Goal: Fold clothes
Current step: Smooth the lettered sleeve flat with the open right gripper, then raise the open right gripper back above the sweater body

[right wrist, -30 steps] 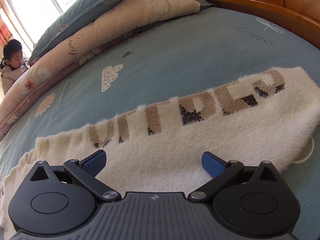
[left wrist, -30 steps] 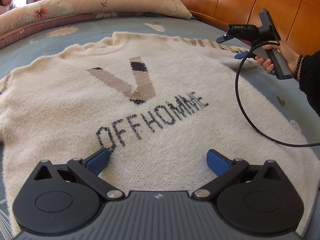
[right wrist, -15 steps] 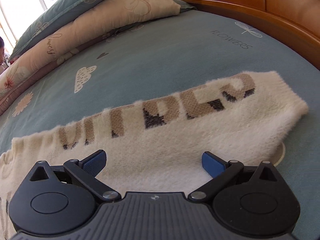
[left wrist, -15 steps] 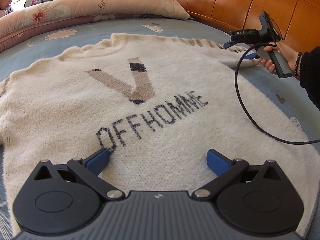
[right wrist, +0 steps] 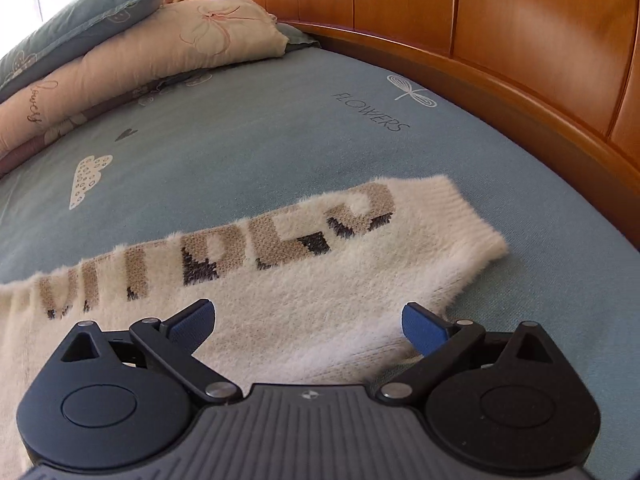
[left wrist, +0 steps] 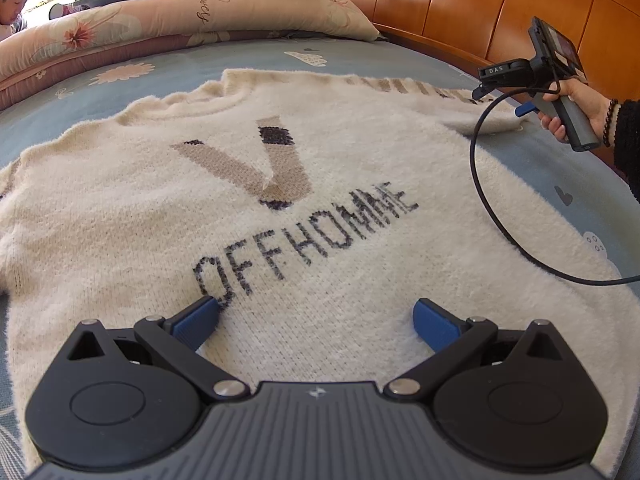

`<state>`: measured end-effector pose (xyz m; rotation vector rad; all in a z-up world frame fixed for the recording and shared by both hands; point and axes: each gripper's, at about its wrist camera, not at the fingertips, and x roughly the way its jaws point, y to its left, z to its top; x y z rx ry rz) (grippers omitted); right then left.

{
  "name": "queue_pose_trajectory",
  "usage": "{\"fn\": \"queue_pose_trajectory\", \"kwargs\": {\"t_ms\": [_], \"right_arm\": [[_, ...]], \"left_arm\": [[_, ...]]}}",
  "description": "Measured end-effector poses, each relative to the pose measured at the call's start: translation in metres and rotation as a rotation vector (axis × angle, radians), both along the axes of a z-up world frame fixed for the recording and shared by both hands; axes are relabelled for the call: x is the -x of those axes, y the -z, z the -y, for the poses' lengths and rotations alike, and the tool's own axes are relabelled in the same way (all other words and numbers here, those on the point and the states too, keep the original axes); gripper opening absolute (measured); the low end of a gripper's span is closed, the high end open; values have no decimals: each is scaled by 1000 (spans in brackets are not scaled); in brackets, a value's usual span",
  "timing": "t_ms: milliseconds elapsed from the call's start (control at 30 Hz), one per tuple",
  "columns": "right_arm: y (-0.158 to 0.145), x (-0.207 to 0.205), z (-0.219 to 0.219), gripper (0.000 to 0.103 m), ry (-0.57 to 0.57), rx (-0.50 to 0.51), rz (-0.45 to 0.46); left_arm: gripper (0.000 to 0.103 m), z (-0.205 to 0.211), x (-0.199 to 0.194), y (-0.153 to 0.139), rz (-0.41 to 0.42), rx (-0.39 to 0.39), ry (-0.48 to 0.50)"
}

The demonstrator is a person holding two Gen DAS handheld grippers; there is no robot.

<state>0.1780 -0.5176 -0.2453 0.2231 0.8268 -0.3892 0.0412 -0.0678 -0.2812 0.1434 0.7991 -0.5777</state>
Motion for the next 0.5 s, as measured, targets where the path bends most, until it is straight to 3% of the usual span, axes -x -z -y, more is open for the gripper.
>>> {"fn": "queue_pose_trajectory", "kwargs": {"t_ms": [200, 400, 500], "right_arm": [[-48, 26, -54, 102, -109, 11, -3], [-103, 69, -120, 103, -232, 202, 27], [-117, 95, -154, 103, -293, 269, 21]], "left_arm": [[102, 0, 0, 0, 3, 1, -2], [102, -1, 1, -1, 0, 1, -1], [102, -2, 0, -2, -6, 4, -2]]}}
